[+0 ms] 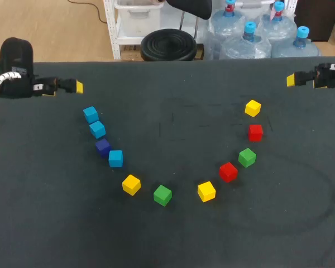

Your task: Place the blue cubes, place green cubes on the blue cubes, place the yellow cubes on the green cubes, then place the red cubes on the yellow cubes, and place purple cube on the red cubes.

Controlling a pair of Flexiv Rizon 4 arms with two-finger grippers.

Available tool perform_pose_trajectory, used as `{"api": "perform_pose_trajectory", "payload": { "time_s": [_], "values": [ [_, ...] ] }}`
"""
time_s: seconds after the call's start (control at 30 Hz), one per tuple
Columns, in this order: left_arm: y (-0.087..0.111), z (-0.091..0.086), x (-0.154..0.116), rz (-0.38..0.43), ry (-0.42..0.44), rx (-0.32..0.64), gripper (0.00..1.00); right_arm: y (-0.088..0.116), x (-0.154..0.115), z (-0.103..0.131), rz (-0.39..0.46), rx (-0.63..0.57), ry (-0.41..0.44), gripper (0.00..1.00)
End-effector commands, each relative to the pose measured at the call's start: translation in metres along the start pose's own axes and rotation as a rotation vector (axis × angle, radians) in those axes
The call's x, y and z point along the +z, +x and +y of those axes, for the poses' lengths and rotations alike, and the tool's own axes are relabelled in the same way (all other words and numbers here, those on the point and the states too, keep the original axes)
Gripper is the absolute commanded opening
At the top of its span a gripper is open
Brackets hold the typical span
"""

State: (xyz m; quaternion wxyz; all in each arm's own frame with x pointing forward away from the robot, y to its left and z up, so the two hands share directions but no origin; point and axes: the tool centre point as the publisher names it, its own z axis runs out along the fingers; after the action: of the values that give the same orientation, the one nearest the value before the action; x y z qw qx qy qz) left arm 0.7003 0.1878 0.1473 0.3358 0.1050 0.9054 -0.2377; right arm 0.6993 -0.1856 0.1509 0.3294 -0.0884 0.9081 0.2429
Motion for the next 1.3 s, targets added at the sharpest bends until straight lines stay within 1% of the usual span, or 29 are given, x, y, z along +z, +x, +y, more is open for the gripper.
{"api": "perform_pose_trajectory", "payload": {
  "time_s": [0.03, 0.27, 0.37, 0.5, 0.6, 0.67, 0.73, 0.77, 0.83, 1.3],
  "values": [
    [-0.003, 0.005, 0.003, 0.011, 0.001, 0.038, 1.00, 0.000, 0.000, 0.000, 0.000, 0.000, 0.002, 1.00],
    [0.001, 0.011, 0.008, 0.000, 0.013, 0.127, 1.00, 0.000, 0.000, 0.000, 0.000, 0.000, 0.002, 1.00],
    [0.002, 0.014, 0.010, -0.001, -0.005, 0.174, 1.00, 0.000, 0.000, 0.000, 0.000, 0.000, 0.002, 1.00],
    [0.004, 0.019, 0.016, 0.016, 0.011, 0.222, 1.00, 0.000, 0.000, 0.000, 0.000, 0.000, 0.002, 1.00],
    [0.004, 0.025, 0.021, 0.042, 0.009, 0.299, 1.00, 0.000, 0.000, 0.000, 0.000, 0.000, 0.002, 1.00],
    [0.003, 0.029, 0.024, 0.060, -0.012, 0.354, 1.00, 0.000, 0.000, 0.000, 0.000, 0.000, 0.002, 1.00],
    [0.002, 0.032, 0.026, 0.070, -0.029, 0.382, 1.00, 0.000, 0.000, 0.000, 0.000, 0.000, 0.002, 1.00],
    [0.001, 0.034, 0.027, 0.082, -0.037, 0.388, 1.00, 0.000, 0.000, 0.000, 0.000, 0.000, 0.002, 1.00],
    [-0.001, 0.036, 0.027, 0.089, -0.020, 0.381, 1.00, 0.000, 0.000, 0.000, 0.000, 0.000, 0.002, 1.00],
    [-0.001, 0.036, 0.027, 0.089, -0.020, 0.381, 1.00, 0.000, 0.000, 0.000, 0.000, 0.000, 0.002, 1.00]
  ]
}}
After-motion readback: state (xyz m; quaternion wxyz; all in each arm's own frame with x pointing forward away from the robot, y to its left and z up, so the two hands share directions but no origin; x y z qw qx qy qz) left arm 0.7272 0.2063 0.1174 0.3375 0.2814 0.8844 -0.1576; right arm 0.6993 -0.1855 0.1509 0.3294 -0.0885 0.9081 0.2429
